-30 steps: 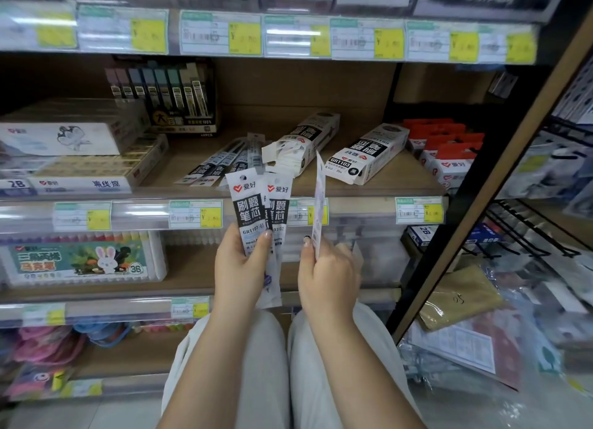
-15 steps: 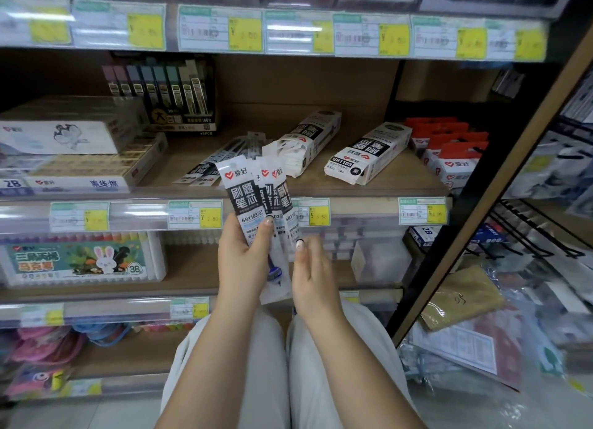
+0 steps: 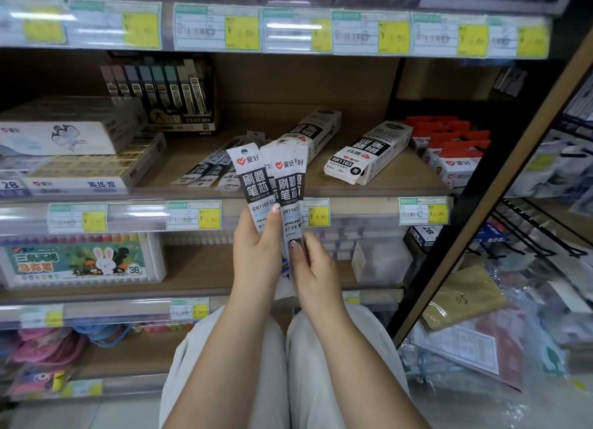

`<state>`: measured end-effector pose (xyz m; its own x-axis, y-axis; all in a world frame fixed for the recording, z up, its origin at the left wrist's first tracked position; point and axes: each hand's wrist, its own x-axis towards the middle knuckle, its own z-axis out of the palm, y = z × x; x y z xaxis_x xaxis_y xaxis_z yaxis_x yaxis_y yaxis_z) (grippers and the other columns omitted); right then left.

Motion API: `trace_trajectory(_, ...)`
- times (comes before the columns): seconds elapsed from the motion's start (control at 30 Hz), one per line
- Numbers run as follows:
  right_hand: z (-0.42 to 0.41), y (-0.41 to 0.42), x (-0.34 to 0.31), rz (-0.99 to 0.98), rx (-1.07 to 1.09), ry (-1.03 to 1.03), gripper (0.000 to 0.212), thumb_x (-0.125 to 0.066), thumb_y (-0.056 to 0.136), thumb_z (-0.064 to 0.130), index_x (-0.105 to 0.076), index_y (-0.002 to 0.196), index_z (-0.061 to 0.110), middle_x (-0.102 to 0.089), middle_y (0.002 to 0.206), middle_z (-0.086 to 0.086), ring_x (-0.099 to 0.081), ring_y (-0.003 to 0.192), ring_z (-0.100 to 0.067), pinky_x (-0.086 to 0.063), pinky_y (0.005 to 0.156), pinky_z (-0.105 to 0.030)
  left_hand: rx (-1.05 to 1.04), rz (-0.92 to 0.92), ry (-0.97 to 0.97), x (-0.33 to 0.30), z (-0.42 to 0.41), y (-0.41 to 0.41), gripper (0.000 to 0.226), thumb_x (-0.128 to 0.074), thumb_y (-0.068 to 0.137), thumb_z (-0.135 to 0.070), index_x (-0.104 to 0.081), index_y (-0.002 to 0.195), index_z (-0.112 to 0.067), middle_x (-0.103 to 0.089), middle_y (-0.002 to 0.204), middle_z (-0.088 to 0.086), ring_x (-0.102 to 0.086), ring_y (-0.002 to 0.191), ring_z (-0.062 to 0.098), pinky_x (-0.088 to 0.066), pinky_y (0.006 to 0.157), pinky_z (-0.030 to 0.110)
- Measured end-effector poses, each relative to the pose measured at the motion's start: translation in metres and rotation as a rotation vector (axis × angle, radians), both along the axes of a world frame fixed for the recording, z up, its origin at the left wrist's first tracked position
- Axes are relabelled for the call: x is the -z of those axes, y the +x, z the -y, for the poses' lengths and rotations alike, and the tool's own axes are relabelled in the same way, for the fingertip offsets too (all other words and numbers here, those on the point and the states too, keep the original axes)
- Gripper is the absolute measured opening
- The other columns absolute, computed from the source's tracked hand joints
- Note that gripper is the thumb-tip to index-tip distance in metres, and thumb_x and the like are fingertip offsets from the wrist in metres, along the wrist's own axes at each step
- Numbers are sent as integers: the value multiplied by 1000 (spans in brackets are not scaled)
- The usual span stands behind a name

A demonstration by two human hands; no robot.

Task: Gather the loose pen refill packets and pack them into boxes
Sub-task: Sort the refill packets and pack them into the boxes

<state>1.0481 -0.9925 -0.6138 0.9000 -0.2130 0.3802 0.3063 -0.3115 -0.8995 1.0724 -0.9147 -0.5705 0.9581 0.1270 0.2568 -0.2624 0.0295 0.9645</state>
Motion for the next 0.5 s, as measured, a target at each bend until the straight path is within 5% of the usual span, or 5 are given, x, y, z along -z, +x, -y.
trace_trajectory(0.1,-3,-1,3,-11,15,-60,13,-36,89,30,-46,94,24,-58,84,16,-56,77,-3,-38,63,-6,-3,25,45,-1,6,-1,24,-41,97,-36,-61,101,-25,-69,97,-5,-65,92,7,-53,81,36)
trace_trajectory(0.27,-4,-4,4,10,43,-106,11,-36,89,32,-42,90,23,-59,85,10,-56,74,-9,-37,57,-8,-17,-37,-51,-9,9,-8,38,-27,103,-27,-57,79,-30,-61,77,-17,-56,70,-19,-40,63,2)
trace_trajectory(0.4,-3,-5,2,-8,51,-113,17,-40,93,28,-37,77,34,-53,74,20,-50,66,7,-32,55,-6,8,-33,-71,-10,8,-7,32,-35,101,-23,-60,84,-17,-63,77,-4,-57,64,-7,-44,58,11)
trace_trajectory(0.5,-2,-5,2,-5,98,-135,22,-41,93,29,-34,74,36,-51,73,16,-51,68,2,-32,57,-7,57,-106,-162,-10,6,-5,23,-41,99,-22,-60,90,-12,-67,83,5,-63,75,11,-50,67,25)
